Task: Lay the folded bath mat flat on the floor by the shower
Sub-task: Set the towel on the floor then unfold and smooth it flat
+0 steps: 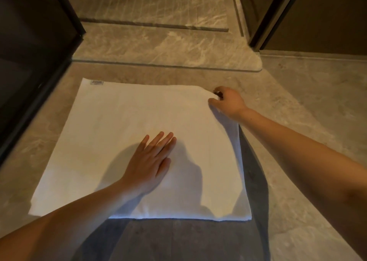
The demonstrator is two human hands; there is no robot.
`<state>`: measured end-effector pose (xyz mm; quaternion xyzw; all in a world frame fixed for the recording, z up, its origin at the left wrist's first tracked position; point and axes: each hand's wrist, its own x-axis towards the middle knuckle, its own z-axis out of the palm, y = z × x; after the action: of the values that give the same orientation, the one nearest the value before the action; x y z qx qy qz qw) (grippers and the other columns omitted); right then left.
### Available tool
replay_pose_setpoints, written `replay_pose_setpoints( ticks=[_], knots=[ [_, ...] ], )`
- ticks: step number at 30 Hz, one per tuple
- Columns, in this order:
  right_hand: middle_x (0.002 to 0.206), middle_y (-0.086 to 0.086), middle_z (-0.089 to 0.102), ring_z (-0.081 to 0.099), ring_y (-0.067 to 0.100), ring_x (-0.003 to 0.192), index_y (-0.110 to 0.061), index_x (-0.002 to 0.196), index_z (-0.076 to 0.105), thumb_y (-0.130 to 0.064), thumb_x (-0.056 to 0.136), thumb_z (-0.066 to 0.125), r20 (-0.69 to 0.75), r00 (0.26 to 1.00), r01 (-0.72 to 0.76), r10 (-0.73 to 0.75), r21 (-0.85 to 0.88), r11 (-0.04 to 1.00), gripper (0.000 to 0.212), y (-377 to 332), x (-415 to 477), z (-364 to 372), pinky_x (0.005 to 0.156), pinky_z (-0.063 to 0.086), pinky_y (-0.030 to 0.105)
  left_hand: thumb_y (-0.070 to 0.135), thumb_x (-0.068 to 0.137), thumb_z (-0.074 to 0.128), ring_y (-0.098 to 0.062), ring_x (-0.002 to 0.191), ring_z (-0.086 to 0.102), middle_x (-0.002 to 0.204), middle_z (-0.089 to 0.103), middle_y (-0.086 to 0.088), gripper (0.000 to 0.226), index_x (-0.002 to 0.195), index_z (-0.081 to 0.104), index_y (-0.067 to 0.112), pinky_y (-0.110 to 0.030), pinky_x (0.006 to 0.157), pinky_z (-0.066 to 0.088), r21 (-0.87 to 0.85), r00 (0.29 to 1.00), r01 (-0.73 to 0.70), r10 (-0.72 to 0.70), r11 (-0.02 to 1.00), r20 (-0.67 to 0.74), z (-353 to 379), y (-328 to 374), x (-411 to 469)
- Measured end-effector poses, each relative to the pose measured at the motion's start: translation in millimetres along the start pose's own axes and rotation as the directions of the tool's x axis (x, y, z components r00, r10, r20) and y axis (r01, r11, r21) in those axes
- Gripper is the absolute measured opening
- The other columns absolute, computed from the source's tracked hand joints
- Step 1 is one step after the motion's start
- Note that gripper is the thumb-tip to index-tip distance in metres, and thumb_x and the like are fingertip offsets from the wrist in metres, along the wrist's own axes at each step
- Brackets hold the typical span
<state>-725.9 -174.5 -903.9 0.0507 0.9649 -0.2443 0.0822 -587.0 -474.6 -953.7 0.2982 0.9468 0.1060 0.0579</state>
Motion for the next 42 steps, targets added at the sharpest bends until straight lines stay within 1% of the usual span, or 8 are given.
replay_pose_setpoints(
  ticks=[2, 11, 18, 26, 29, 32, 35, 42],
  knots=[
    [0.077, 0.012, 0.059, 0.052, 0.024, 0.07, -0.001, 0.095, 0.069, -0.031, 0.087, 0.069, 0.055, 0.997, 0.055, -0.055, 0.002, 0.998, 0.032, 1.9, -1.1, -4.1, 0.064, 0.037, 0.033, 0.037, 0.103, 0.019, -0.016, 0.152, 0.012, 0.164, 0.015, 0.006, 0.056, 0.157, 0.018, 0.024, -0.045, 0.121, 0.015, 0.002, 1.0, 0.005, -0.005, 1.0, 0.001, -0.9, 0.8, 0.3],
    [0.113, -0.002, 0.068, 0.065, 0.005, 0.092, -0.015, 0.122, 0.067, -0.019, 0.086, 0.072, 0.289, 0.952, -0.013, -0.097, 0.356, 0.934, 0.036, 11.8, -4.7, -29.5, 0.073, 0.052, 0.012, 0.036, 0.099, 0.026, -0.022, 0.151, 0.019, 0.162, 0.023, 0.002, 0.055, 0.153, 0.032, 0.022, -0.048, 0.121, 0.013, -0.024, 0.998, -0.026, 0.025, 0.999, -0.061, -12.4, -5.2, 56.2],
    [0.114, -0.001, 0.073, 0.069, 0.013, 0.103, -0.019, 0.115, 0.073, -0.022, 0.097, 0.054, 0.394, 0.918, -0.304, 0.029, 0.657, 0.69, 0.026, 8.7, -5.0, -31.0, 0.084, 0.057, 0.03, 0.03, 0.1, 0.036, -0.022, 0.149, 0.023, 0.16, 0.032, 0.002, 0.052, 0.152, 0.035, 0.024, -0.05, 0.121, 0.016, -0.05, 0.984, -0.007, -0.002, 0.999, -0.18, -0.3, -8.0, 75.8],
    [0.113, 0.006, 0.069, 0.069, 0.014, 0.095, -0.005, 0.121, 0.067, 0.007, 0.083, 0.069, 0.24, 0.963, -0.267, 0.119, 0.81, 0.522, 0.04, 11.3, -16.2, -32.2, 0.079, 0.059, 0.024, 0.03, 0.099, 0.037, -0.022, 0.149, 0.025, 0.159, 0.032, 0.002, 0.053, 0.151, 0.036, 0.024, -0.049, 0.121, 0.016, -0.051, 0.982, -0.009, -0.001, 0.999, -0.189, -2.8, -7.3, 75.4],
    [0.114, 0.002, 0.069, 0.067, 0.014, 0.104, -0.008, 0.111, 0.071, 0.005, 0.076, 0.075, -0.088, 0.993, 0.0, 0.085, 0.696, 0.718, 0.038, 8.3, -18.3, -34.1, 0.091, 0.057, 0.033, 0.03, 0.099, 0.036, -0.022, 0.149, 0.023, 0.16, 0.031, 0.002, 0.053, 0.152, 0.035, 0.024, -0.048, 0.121, 0.014, -0.061, 0.984, -0.007, -0.004, 0.998, -0.178, -3.7, -7.6, 75.3],
    [0.126, 0.012, 0.063, 0.058, 0.025, 0.119, -0.004, 0.117, 0.068, 0.002, 0.082, 0.068, -0.31, 0.94, 0.246, -0.145, 0.318, 0.916, 0.035, 6.4, -23.4, -24.4, 0.102, 0.049, 0.043, 0.031, 0.1, 0.034, -0.019, 0.15, 0.019, 0.161, 0.028, 0.004, 0.054, 0.153, 0.032, 0.026, -0.046, 0.122, 0.011, -0.061, 0.987, 0.003, -0.012, 0.998, -0.158, -3.3, -7.2, 75.7],
    [0.153, 0.016, 0.039, 0.032, 0.036, 0.142, -0.009, 0.14, 0.051, -0.023, 0.097, 0.053, -0.207, 0.932, 0.249, -0.298, -0.233, 0.94, 0.045, 2.2, -36.5, 7.1, 0.116, 0.025, 0.049, 0.033, 0.1, 0.033, -0.019, 0.151, 0.019, 0.161, 0.027, 0.004, 0.054, 0.153, 0.031, 0.026, -0.045, 0.122, 0.01, -0.056, 0.988, 0.004, -0.012, 0.998, -0.157, -3.2, -8.9, 75.8],
    [0.166, 0.005, 0.004, -0.004, 0.024, 0.152, -0.023, 0.158, 0.008, -0.043, 0.103, 0.021, -0.045, 0.99, 0.119, -0.134, -0.247, 0.962, 0.06, -4.1, -71.6, 74.1, 0.123, -0.004, 0.044, 0.038, 0.1, 0.031, -0.015, 0.151, 0.015, 0.162, 0.025, 0.008, 0.053, 0.153, 0.031, 0.032, -0.046, 0.123, 0.008, -0.045, 0.995, -0.033, 0.029, 0.998, -0.098, -4.0, -26.2, 74.7]
  ],
)
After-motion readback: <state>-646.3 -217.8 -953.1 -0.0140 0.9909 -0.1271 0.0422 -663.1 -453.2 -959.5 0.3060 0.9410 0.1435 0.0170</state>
